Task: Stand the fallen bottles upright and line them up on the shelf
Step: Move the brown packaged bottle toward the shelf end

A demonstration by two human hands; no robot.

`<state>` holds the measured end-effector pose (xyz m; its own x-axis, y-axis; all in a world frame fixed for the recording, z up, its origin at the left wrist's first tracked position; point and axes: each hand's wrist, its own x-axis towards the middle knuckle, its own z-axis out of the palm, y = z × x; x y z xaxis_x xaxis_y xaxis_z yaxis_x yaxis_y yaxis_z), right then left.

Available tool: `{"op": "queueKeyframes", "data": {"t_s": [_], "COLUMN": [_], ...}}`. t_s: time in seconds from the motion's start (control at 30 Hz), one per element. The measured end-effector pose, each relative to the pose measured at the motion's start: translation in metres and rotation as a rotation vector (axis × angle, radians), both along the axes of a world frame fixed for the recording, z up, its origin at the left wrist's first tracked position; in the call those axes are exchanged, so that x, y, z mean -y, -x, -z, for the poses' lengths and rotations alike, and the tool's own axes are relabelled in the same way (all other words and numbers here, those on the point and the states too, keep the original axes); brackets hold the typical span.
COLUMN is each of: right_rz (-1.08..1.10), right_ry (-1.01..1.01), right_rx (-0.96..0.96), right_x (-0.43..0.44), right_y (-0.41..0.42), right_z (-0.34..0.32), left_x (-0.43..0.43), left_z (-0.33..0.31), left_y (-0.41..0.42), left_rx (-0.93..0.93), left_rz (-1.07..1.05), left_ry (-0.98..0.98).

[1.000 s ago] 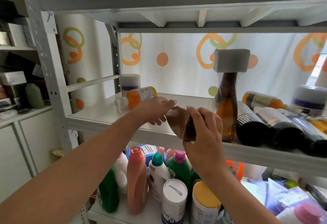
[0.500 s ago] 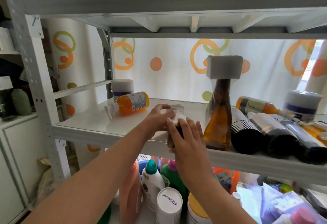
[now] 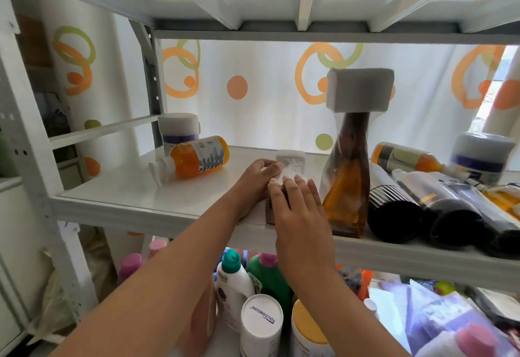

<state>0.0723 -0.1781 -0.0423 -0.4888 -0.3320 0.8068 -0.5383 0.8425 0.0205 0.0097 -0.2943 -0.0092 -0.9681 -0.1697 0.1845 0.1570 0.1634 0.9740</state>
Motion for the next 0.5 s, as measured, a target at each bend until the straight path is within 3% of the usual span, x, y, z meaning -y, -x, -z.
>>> {"op": "queueKeyframes", "data": {"t_s": [0.2,0.37,0.5], "right_rz": [0.016,0.009,-0.016], "right_ry": [0.026,0.062,0.090], "right_rx": [0.045,0.045,0.060], "right_x": [0.002,0.001,-0.001], "right_y": [-0.004,-0.003,-0.007], "right_z": [-0.002,-0.004,-0.001], "left_x": [-0.006,-0.009,-0.018], "left_z": [0.000,0.003,0.002], "left_y": [-0.003,-0.020,-0.032], "left_rx": [-0.167,-0.074,-0.057], "left_rz": [-0.140,0.109,0.112], "left_ry": [0.060,-0.162,-0.240]}}
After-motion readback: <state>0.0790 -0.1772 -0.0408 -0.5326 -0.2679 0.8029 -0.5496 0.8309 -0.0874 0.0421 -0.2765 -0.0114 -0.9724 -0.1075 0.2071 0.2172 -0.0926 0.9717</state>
